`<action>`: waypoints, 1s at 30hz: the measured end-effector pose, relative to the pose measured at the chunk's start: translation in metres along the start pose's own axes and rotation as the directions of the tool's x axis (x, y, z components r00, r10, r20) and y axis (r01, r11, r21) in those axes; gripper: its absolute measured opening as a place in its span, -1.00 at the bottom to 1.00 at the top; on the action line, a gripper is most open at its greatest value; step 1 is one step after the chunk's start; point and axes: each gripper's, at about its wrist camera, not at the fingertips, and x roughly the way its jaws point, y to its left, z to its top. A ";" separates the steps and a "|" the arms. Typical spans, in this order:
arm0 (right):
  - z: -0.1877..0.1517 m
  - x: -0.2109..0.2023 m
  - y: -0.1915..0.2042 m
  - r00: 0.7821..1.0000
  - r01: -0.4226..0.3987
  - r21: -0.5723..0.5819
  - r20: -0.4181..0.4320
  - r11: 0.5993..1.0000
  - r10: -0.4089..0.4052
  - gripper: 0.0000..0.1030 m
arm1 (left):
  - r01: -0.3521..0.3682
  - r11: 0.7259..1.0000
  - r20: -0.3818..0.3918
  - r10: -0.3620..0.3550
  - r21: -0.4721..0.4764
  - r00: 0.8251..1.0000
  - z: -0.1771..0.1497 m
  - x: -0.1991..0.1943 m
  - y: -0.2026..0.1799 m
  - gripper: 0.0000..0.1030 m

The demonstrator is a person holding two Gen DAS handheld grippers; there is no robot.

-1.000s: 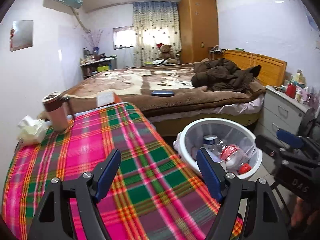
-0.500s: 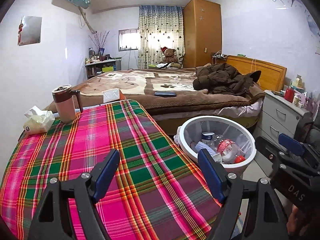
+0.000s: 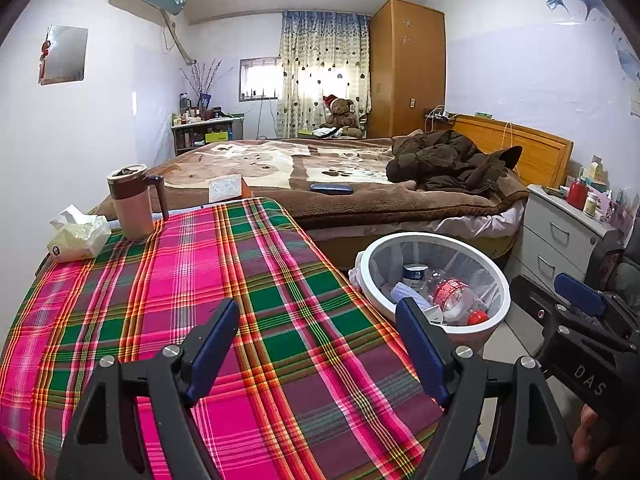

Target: Collect trash

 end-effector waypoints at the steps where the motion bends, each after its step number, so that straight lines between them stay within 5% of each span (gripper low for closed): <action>1: 0.000 0.000 0.000 1.000 0.000 0.000 -0.001 1.000 0.000 0.36 | 0.000 1.000 0.001 0.000 -0.002 1.000 0.000 0.000 0.000 0.59; 30: -0.001 -0.001 0.003 1.000 -0.008 -0.004 -0.009 1.000 0.008 0.36 | 0.001 1.000 0.003 -0.001 -0.014 1.000 0.001 -0.004 0.003 0.59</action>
